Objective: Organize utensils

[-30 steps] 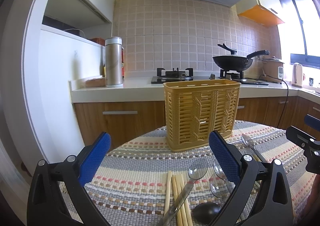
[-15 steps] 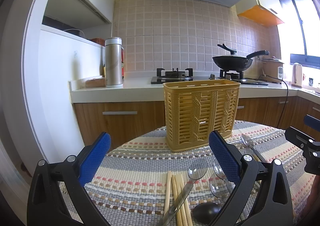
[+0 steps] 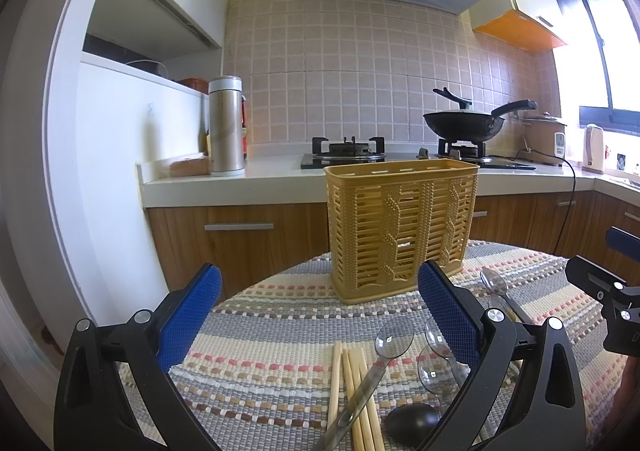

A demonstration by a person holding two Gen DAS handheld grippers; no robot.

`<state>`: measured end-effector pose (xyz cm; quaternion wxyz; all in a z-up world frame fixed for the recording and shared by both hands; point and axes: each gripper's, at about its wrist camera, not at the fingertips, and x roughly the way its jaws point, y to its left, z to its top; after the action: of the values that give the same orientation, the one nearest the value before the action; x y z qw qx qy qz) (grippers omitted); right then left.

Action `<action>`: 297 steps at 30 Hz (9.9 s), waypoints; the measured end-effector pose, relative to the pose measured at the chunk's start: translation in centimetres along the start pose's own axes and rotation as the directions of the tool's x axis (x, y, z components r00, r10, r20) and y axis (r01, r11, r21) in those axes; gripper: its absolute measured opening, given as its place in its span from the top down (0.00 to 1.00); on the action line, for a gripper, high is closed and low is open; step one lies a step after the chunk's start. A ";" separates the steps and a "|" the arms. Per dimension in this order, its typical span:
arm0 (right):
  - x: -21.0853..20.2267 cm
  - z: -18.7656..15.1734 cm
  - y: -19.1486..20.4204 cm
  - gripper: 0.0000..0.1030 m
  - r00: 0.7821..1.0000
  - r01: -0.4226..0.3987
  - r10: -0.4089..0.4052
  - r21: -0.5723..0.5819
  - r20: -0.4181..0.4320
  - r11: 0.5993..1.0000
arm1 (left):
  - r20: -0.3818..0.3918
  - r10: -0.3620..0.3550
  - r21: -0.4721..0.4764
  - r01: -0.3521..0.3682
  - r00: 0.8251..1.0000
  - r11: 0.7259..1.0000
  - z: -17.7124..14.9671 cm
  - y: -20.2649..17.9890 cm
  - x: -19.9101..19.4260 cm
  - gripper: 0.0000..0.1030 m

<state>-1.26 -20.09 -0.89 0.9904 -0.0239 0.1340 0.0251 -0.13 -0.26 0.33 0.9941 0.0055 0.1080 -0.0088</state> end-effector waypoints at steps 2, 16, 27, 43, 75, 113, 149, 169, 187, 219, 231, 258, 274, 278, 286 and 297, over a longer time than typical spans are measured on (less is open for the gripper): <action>0.0 0.0 0.0 0.07 1.000 0.000 0.000 0.000 0.000 1.000 | 0.005 -0.002 -0.009 0.002 1.000 1.000 0.0 0.0 0.0 0.07; 2.3 0.6 -1.0 0.07 0.984 0.046 -0.044 0.005 -0.174 0.999 | -0.217 -0.214 -0.099 0.196 0.953 0.975 0.9 3.8 3.0 0.10; 4.6 3.3 -2.3 0.07 0.922 -0.046 0.059 0.043 -0.382 0.998 | -0.618 -0.409 -0.221 0.350 0.671 0.910 -1.4 5.7 8.2 0.41; 16.7 5.2 -4.7 0.49 0.642 -0.081 0.229 0.232 -0.731 0.969 | -0.845 -0.224 0.063 0.507 0.486 0.860 -2.6 -1.9 10.6 0.70; 22.8 1.9 0.3 0.71 0.544 -0.091 0.091 0.049 -0.834 0.995 | -0.813 -0.172 0.089 0.410 0.556 0.908 -0.9 -8.2 19.0 0.66; 7.5 21.9 -3.9 0.72 0.897 -0.365 0.393 0.162 -0.204 0.917 | 0.009 -0.416 -0.143 0.413 0.909 0.899 20.3 -1.4 9.2 0.70; 16.8 17.1 -0.5 0.45 0.970 -0.160 0.163 0.032 -0.181 0.987 | 0.077 -0.356 -0.260 0.364 0.931 0.894 14.4 0.9 16.4 0.58; 10.3 14.2 0.2 0.45 0.866 -0.201 0.225 0.101 -0.447 0.974 | -0.198 -0.425 -0.224 0.381 0.883 0.897 13.2 1.9 8.1 0.50; 10.5 3.5 0.1 0.64 0.600 -0.206 0.272 0.183 -0.752 0.961 | -0.750 -0.488 -0.291 0.440 0.446 0.849 -1.0 -2.1 6.1 0.74; 13.4 -0.1 1.8 0.81 0.457 -0.193 0.327 0.266 -0.827 0.944 | -0.795 -0.277 -0.051 0.395 0.539 0.917 -2.3 -7.8 9.4 0.85; 13.1 -0.5 2.7 0.95 0.472 -0.207 0.333 0.264 -0.816 0.942 | -0.761 -0.290 -0.052 0.390 0.581 0.919 -2.3 -7.5 9.5 0.95; 6.5 15.3 0.0 0.97 0.763 -0.469 0.532 0.252 -0.367 0.846 | -0.287 -0.423 -0.201 0.377 0.860 0.904 13.0 -1.6 6.4 0.96; 10.4 25.2 -1.2 0.97 0.896 -0.383 0.408 0.161 -0.174 0.910 | 0.001 -0.363 -0.207 0.355 0.932 0.912 18.2 -1.3 13.6 0.96; 12.4 25.2 -1.5 0.97 0.926 -0.328 0.346 0.134 -0.153 0.935 | 0.019 -0.326 -0.175 0.324 0.945 0.930 17.1 -2.1 15.5 0.96; 15.3 23.3 -1.2 0.97 0.964 -0.230 0.234 0.044 -0.124 0.972 | 0.028 -0.308 -0.179 0.308 0.951 0.934 14.9 -1.9 17.4 0.96; 17.6 20.2 -1.3 0.97 0.966 -0.206 0.212 0.055 -0.145 0.977 | 0.047 -0.265 -0.136 0.269 0.963 0.953 13.0 -1.9 17.8 0.95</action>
<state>21.08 -19.54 13.94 0.9696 0.0081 0.2102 0.1249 19.96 -2.63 9.19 0.9831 -0.0796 0.0943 -0.1356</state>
